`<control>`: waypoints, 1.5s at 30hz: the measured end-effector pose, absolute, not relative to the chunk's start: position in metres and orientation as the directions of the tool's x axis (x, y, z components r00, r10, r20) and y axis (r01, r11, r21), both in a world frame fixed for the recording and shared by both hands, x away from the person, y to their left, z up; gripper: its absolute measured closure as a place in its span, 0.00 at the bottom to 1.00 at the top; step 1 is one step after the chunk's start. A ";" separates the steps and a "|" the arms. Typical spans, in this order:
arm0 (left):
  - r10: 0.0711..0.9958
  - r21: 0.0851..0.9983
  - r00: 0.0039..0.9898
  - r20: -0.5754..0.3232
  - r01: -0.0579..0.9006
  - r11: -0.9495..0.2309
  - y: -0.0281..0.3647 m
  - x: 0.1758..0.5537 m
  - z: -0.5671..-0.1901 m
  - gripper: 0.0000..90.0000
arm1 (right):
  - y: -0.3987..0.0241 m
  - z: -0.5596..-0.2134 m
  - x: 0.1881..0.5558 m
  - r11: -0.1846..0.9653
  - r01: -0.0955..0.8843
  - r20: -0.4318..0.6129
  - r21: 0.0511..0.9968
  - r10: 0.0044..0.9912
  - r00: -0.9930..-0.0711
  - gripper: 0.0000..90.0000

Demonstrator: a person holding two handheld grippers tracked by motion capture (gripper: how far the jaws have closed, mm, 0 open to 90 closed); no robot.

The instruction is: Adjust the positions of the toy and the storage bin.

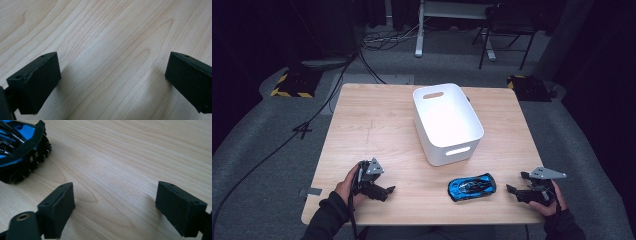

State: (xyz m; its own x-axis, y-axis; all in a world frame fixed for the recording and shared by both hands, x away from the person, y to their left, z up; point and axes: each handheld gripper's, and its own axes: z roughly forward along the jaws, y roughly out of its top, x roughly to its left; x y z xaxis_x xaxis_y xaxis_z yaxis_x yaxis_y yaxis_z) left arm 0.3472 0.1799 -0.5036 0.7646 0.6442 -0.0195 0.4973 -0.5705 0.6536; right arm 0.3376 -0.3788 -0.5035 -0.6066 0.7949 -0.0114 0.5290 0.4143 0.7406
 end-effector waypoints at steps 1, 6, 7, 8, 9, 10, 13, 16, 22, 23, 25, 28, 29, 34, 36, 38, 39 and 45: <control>0.642 0.651 0.766 -0.034 0.504 -0.567 0.179 0.348 -0.504 0.00 | -0.379 -0.504 0.338 0.414 0.529 -0.011 0.741 0.795 -0.607 0.17; 0.660 0.648 0.752 -0.015 0.509 -0.566 0.178 0.349 -0.503 0.00 | -0.378 -0.504 0.338 0.418 0.528 -0.013 0.739 0.792 -0.610 0.16; 0.655 0.647 0.755 -0.037 0.518 -0.559 0.178 0.347 -0.504 0.00 | -0.378 -0.503 0.338 0.417 0.529 -0.012 0.739 0.793 -0.609 0.16; 0.655 0.646 0.754 -0.039 0.520 -0.559 0.178 0.347 -0.504 0.00 | -0.378 -0.503 0.338 0.413 0.532 -0.010 0.740 0.797 -0.604 0.16; 0.655 0.646 0.754 -0.039 0.520 -0.559 0.178 0.347 -0.504 0.00 | -0.378 -0.503 0.338 0.413 0.532 -0.010 0.740 0.797 -0.604 0.16; 0.657 0.648 0.754 -0.021 0.511 -0.566 0.179 0.347 -0.503 0.00 | -0.378 -0.503 0.340 0.415 0.533 -0.014 0.737 0.799 -0.601 0.16; 0.658 0.650 0.752 -0.028 0.514 -0.559 0.179 0.345 -0.504 0.00 | -0.378 -0.503 0.341 0.424 0.529 -0.015 0.736 0.790 -0.612 0.17; 0.662 0.647 0.749 -0.034 0.521 -0.556 0.179 0.344 -0.504 0.00 | -0.379 -0.502 0.340 0.415 0.515 0.020 0.750 0.764 -0.645 0.18; 0.662 0.652 0.749 -0.028 0.516 -0.556 0.179 0.343 -0.504 0.01 | -0.366 -0.493 0.334 0.450 0.426 0.020 0.785 0.669 -0.743 0.18; 0.662 0.652 0.749 -0.028 0.516 -0.556 0.179 0.343 -0.504 0.01 | -0.366 -0.493 0.334 0.450 0.426 0.020 0.785 0.669 -0.743 0.18; 0.661 0.652 0.750 -0.029 0.515 -0.556 0.179 0.343 -0.504 0.01 | -0.357 -0.487 0.331 0.464 0.378 0.009 0.801 0.622 -0.783 0.18; 0.661 0.652 0.750 -0.029 0.515 -0.556 0.179 0.343 -0.504 0.01 | -0.353 -0.483 0.329 0.471 0.354 0.014 0.808 0.586 -0.810 0.18; 0.661 0.651 0.750 -0.029 0.516 -0.556 0.179 0.343 -0.504 0.01 | -0.348 -0.479 0.327 0.470 0.332 0.010 0.818 0.566 -0.825 0.18; 0.660 0.649 0.750 -0.030 0.517 -0.558 0.179 0.343 -0.504 0.01 | -0.339 -0.473 0.326 0.472 0.302 0.009 0.828 0.529 -0.849 0.18; 0.660 0.650 0.750 -0.030 0.517 -0.558 0.179 0.343 -0.504 0.01 | -0.329 -0.468 0.326 0.498 0.268 -0.026 0.824 0.506 -0.862 0.18; 0.660 0.651 0.751 -0.031 0.516 -0.557 0.179 0.343 -0.504 0.01 | -0.322 -0.464 0.327 0.510 0.245 -0.041 0.825 0.486 -0.873 0.18; 0.660 0.651 0.751 -0.031 0.516 -0.557 0.179 0.343 -0.504 0.01 | -0.322 -0.464 0.327 0.510 0.245 -0.041 0.825 0.486 -0.873 0.18; 0.662 0.655 0.749 -0.023 0.512 -0.556 0.179 0.344 -0.504 0.01 | -0.302 -0.458 0.333 0.564 0.202 -0.076 0.801 0.430 -0.899 0.19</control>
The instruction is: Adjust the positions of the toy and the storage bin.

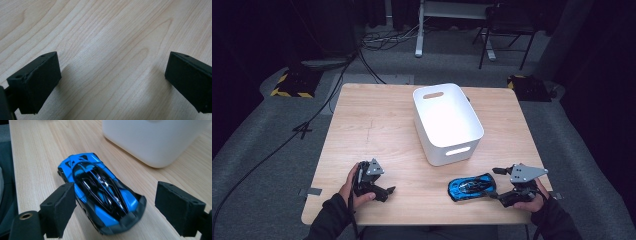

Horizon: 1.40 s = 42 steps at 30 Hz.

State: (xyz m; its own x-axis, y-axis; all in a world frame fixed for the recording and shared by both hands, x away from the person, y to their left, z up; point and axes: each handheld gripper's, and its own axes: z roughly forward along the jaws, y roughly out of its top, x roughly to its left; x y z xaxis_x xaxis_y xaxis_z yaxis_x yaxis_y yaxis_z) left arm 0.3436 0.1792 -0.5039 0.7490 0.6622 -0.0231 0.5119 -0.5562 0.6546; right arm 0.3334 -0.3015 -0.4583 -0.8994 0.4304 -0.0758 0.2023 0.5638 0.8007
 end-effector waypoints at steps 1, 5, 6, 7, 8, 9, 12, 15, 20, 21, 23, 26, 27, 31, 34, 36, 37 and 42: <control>0.662 0.655 0.749 -0.023 0.512 -0.556 0.179 0.344 -0.504 0.01 | -0.300 -0.458 0.334 0.572 0.195 -0.082 0.797 0.422 -0.903 0.19; 0.661 0.653 0.750 -0.022 0.512 -0.558 0.179 0.344 -0.504 0.01 | -0.294 -0.461 0.337 0.580 0.193 -0.071 0.792 0.401 -0.913 0.19; 0.661 0.653 0.750 -0.022 0.512 -0.558 0.179 0.344 -0.504 0.01 | -0.293 -0.462 0.339 0.594 0.179 -0.081 0.784 0.383 -0.920 0.19; 0.661 0.653 0.751 -0.018 0.509 -0.561 0.179 0.344 -0.503 0.01 | -0.291 -0.463 0.338 0.589 0.192 -0.061 0.785 0.383 -0.922 0.19; 0.662 0.653 0.750 -0.022 0.512 -0.558 0.179 0.344 -0.504 0.01 | -0.290 -0.463 0.339 0.602 0.188 -0.069 0.776 0.378 -0.923 0.19; 0.662 0.654 0.749 -0.022 0.512 -0.557 0.179 0.343 -0.504 0.01 | -0.289 -0.464 0.340 0.608 0.192 -0.067 0.771 0.376 -0.924 0.19; 0.661 0.653 0.750 -0.024 0.512 -0.558 0.179 0.344 -0.504 0.01 | -0.285 -0.469 0.344 0.617 0.188 -0.066 0.764 0.365 -0.929 0.19; 0.661 0.653 0.750 -0.024 0.513 -0.558 0.179 0.344 -0.504 0.01 | -0.282 -0.473 0.346 0.638 0.182 -0.073 0.749 0.351 -0.934 0.19; 0.662 0.654 0.749 -0.023 0.512 -0.557 0.179 0.344 -0.504 0.01 | -0.278 -0.479 0.348 0.654 0.192 -0.073 0.731 0.355 -0.932 0.19; 0.663 0.655 0.749 -0.023 0.512 -0.556 0.179 0.344 -0.504 0.01 | -0.279 -0.480 0.350 0.660 0.179 -0.081 0.730 0.344 -0.935 0.19; 0.662 0.654 0.749 -0.023 0.512 -0.557 0.179 0.344 -0.504 0.01 | -0.279 -0.481 0.352 0.647 0.178 -0.066 0.741 0.335 -0.940 0.18; 0.662 0.655 0.749 -0.024 0.512 -0.556 0.179 0.344 -0.504 0.01 | -0.278 -0.482 0.353 0.651 0.176 -0.071 0.738 0.334 -0.940 0.17; 0.662 0.655 0.749 -0.021 0.511 -0.557 0.179 0.344 -0.504 0.01 | -0.279 -0.482 0.353 0.664 0.160 -0.088 0.730 0.323 -0.942 0.17; 0.662 0.655 0.749 -0.024 0.512 -0.556 0.179 0.344 -0.504 0.01 | -0.276 -0.482 0.353 0.676 0.150 -0.097 0.721 0.313 -0.945 0.16; 0.662 0.655 0.749 -0.021 0.511 -0.557 0.179 0.344 -0.504 0.01 | -0.276 -0.484 0.353 0.664 0.165 -0.073 0.730 0.315 -0.946 0.16; 0.661 0.653 0.750 -0.022 0.511 -0.558 0.179 0.344 -0.504 0.01 | -0.277 -0.484 0.355 0.663 0.153 -0.077 0.733 0.303 -0.950 0.15; 0.662 0.655 0.749 -0.021 0.510 -0.557 0.179 0.344 -0.504 0.01 | -0.278 -0.485 0.356 0.664 0.153 -0.079 0.732 0.305 -0.949 0.15; 0.660 0.654 0.751 -0.023 0.511 -0.558 0.179 0.344 -0.504 0.01 | -0.280 -0.487 0.357 0.662 0.151 -0.071 0.734 0.296 -0.953 0.12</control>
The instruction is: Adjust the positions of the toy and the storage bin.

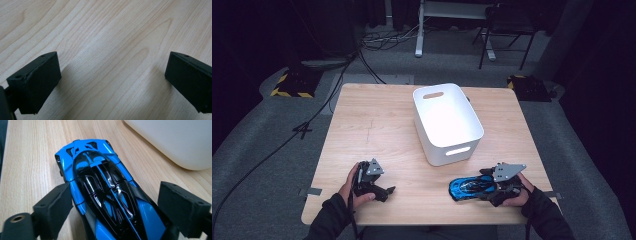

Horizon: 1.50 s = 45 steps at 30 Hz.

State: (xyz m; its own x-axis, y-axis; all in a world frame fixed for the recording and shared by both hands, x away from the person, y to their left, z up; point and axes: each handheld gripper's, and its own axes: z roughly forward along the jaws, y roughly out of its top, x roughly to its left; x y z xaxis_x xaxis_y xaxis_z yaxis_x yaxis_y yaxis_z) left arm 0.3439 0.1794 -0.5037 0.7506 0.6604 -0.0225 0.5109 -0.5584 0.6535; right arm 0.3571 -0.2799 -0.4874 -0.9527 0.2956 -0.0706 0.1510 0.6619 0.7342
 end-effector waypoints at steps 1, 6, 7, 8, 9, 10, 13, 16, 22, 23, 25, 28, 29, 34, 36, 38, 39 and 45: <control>0.660 0.654 0.751 -0.023 0.511 -0.558 0.179 0.344 -0.504 0.01 | -0.280 -0.487 0.357 0.662 0.151 -0.071 0.734 0.296 -0.953 0.12; 0.662 0.655 0.749 -0.022 0.511 -0.557 0.179 0.344 -0.504 0.01 | -0.275 -0.487 0.361 0.702 0.114 -0.091 0.702 0.248 -0.965 0.11; 0.662 0.654 0.749 -0.031 0.516 -0.553 0.179 0.343 -0.504 0.01 | -0.276 -0.487 0.363 0.708 0.108 -0.092 0.698 0.238 -0.967 0.10; 0.662 0.654 0.749 -0.031 0.516 -0.553 0.179 0.343 -0.504 0.01 | -0.276 -0.487 0.363 0.708 0.108 -0.092 0.698 0.238 -0.967 0.10; 0.662 0.654 0.749 -0.031 0.516 -0.554 0.179 0.344 -0.504 0.01 | -0.276 -0.486 0.364 0.705 0.114 -0.083 0.700 0.239 -0.967 0.10; 0.662 0.654 0.749 -0.031 0.516 -0.554 0.179 0.344 -0.504 0.01 | -0.276 -0.486 0.364 0.694 0.117 -0.080 0.710 0.245 -0.966 0.10; 0.663 0.651 0.748 -0.032 0.519 -0.554 0.179 0.343 -0.504 0.01 | -0.278 -0.482 0.367 0.688 0.113 -0.075 0.716 0.236 -0.969 0.09; 0.661 0.653 0.750 -0.025 0.514 -0.557 0.179 0.344 -0.504 0.01 | -0.274 -0.488 0.372 0.711 0.133 -0.051 0.691 0.231 -0.972 0.03; 0.662 0.653 0.749 -0.026 0.514 -0.556 0.179 0.344 -0.504 0.01 | -0.272 -0.501 0.376 0.731 0.161 -0.019 0.664 0.231 -0.973 0.02; 0.661 0.653 0.750 -0.029 0.515 -0.556 0.179 0.344 -0.504 0.01 | -0.272 -0.500 0.374 0.728 0.179 -0.004 0.662 0.242 -0.970 0.03; 0.661 0.652 0.749 -0.031 0.517 -0.555 0.179 0.344 -0.504 0.01 | -0.273 -0.501 0.374 0.721 0.178 -0.008 0.669 0.246 -0.969 0.04; 0.661 0.652 0.750 -0.030 0.516 -0.555 0.179 0.344 -0.504 0.01 | -0.279 -0.501 0.370 0.702 0.193 0.001 0.686 0.264 -0.965 0.07; 0.661 0.652 0.749 -0.031 0.516 -0.555 0.179 0.344 -0.504 0.01 | -0.283 -0.503 0.368 0.674 0.202 0.003 0.710 0.284 -0.959 0.10; 0.660 0.651 0.750 -0.030 0.516 -0.557 0.179 0.344 -0.504 0.01 | -0.291 -0.502 0.366 0.648 0.241 0.020 0.722 0.329 -0.944 0.16; 0.661 0.650 0.750 -0.031 0.517 -0.557 0.179 0.343 -0.504 0.01 | -0.296 -0.501 0.362 0.636 0.260 0.018 0.726 0.361 -0.932 0.24; 0.659 0.653 0.751 -0.029 0.514 -0.557 0.179 0.344 -0.504 0.01 | -0.297 -0.501 0.361 0.629 0.270 0.020 0.729 0.374 -0.927 0.25; 0.659 0.653 0.751 -0.030 0.514 -0.556 0.179 0.344 -0.504 0.01 | -0.299 -0.501 0.359 0.619 0.280 0.018 0.734 0.394 -0.919 0.25; 0.659 0.653 0.752 -0.030 0.514 -0.556 0.179 0.344 -0.504 0.01 | -0.304 -0.501 0.353 0.599 0.318 0.026 0.735 0.443 -0.896 0.26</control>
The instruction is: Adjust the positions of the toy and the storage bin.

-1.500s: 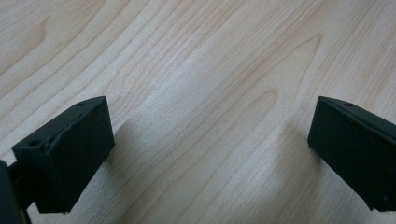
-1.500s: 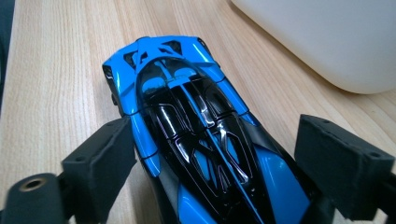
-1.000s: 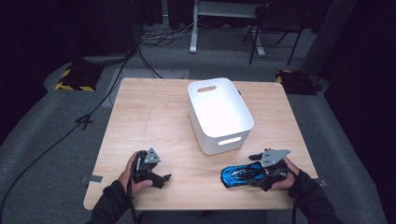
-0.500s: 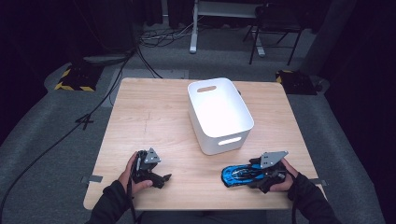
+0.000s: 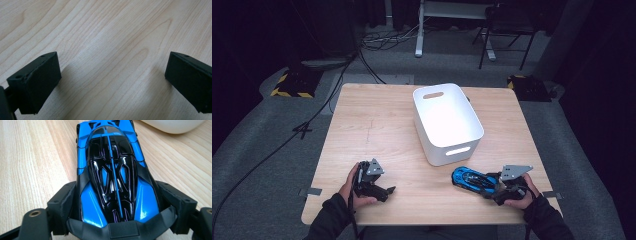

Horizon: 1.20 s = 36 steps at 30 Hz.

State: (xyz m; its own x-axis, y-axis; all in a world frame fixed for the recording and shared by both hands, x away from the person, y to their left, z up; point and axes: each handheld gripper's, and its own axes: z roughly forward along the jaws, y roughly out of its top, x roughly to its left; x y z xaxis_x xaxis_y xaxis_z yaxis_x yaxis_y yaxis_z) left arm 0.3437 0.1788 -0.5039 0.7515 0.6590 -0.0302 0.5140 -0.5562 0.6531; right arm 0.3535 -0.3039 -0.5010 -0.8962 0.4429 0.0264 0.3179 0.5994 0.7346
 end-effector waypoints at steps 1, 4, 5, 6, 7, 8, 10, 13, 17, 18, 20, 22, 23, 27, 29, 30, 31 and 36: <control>0.659 0.653 0.752 -0.030 0.514 -0.556 0.179 0.344 -0.504 0.01 | -0.306 -0.500 0.352 0.598 0.323 0.016 0.733 0.461 -0.887 0.26; 0.662 0.651 0.749 -0.032 0.518 -0.555 0.179 0.344 -0.504 0.01 | -0.309 -0.501 0.351 0.585 0.345 0.022 0.734 0.488 -0.873 0.26; 0.662 0.652 0.749 -0.032 0.517 -0.555 0.179 0.344 -0.504 0.01 | -0.312 -0.500 0.351 0.581 0.355 0.023 0.732 0.499 -0.866 0.26; 0.662 0.652 0.749 -0.032 0.518 -0.555 0.179 0.344 -0.504 0.01 | -0.316 -0.500 0.351 0.570 0.374 0.025 0.732 0.525 -0.851 0.26; 0.662 0.652 0.749 -0.032 0.517 -0.555 0.179 0.344 -0.504 0.01 | -0.316 -0.500 0.351 0.570 0.374 0.025 0.732 0.525 -0.851 0.26; 0.662 0.652 0.749 -0.032 0.517 -0.555 0.179 0.344 -0.504 0.01 | -0.319 -0.500 0.351 0.559 0.387 0.023 0.733 0.549 -0.836 0.26; 0.662 0.652 0.749 -0.032 0.517 -0.555 0.179 0.344 -0.504 0.01 | -0.320 -0.500 0.350 0.553 0.398 0.025 0.732 0.562 -0.827 0.26; 0.662 0.651 0.750 -0.004 0.505 -0.567 0.179 0.345 -0.503 0.01 | -0.324 -0.500 0.350 0.537 0.421 0.019 0.731 0.601 -0.799 0.26; 0.660 0.651 0.751 -0.022 0.512 -0.560 0.178 0.345 -0.503 0.01 | -0.342 -0.499 0.353 0.475 0.482 0.017 0.736 0.699 -0.715 0.26; 0.659 0.652 0.752 -0.019 0.510 -0.562 0.178 0.345 -0.503 0.01 | -0.342 -0.499 0.353 0.475 0.482 0.017 0.736 0.699 -0.715 0.26; 0.657 0.654 0.753 -0.021 0.507 -0.561 0.178 0.346 -0.504 0.01 | -0.350 -0.500 0.354 0.448 0.502 0.022 0.739 0.729 -0.684 0.26; 0.654 0.651 0.756 -0.008 0.501 -0.571 0.178 0.346 -0.503 0.01 | -0.356 -0.501 0.356 0.427 0.513 0.030 0.745 0.746 -0.665 0.26; 0.654 0.650 0.756 -0.012 0.503 -0.569 0.178 0.346 -0.503 0.01 | -0.358 -0.500 0.356 0.429 0.516 0.022 0.742 0.753 -0.658 0.26; 0.651 0.650 0.759 -0.017 0.503 -0.570 0.177 0.347 -0.503 0.01 | -0.362 -0.500 0.358 0.400 0.534 0.022 0.744 0.785 -0.619 0.26; 0.646 0.653 0.763 -0.024 0.501 -0.568 0.177 0.346 -0.503 0.01 | -0.364 -0.501 0.360 0.390 0.540 0.017 0.746 0.799 -0.601 0.26; 0.640 0.651 0.768 -0.008 0.490 -0.580 0.176 0.347 -0.502 0.02 | -0.364 -0.501 0.361 0.385 0.541 0.015 0.747 0.805 -0.593 0.26; 0.646 0.655 0.763 -0.004 0.490 -0.575 0.175 0.347 -0.503 0.02 | -0.364 -0.501 0.363 0.375 0.549 0.017 0.747 0.814 -0.580 0.26; 0.637 0.678 0.771 -0.003 0.470 -0.565 0.168 0.349 -0.500 0.20 | -0.367 -0.501 0.368 0.339 0.574 0.019 0.745 0.850 -0.527 0.26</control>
State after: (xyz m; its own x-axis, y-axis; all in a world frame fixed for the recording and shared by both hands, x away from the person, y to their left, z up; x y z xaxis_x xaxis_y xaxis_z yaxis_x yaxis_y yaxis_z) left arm 0.3494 0.1684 -0.5005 0.7706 0.6373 -0.0034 0.4705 -0.5652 0.6776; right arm 0.3682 -0.3670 -0.5007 -0.5266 0.8499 0.0190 0.5744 0.3392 0.7450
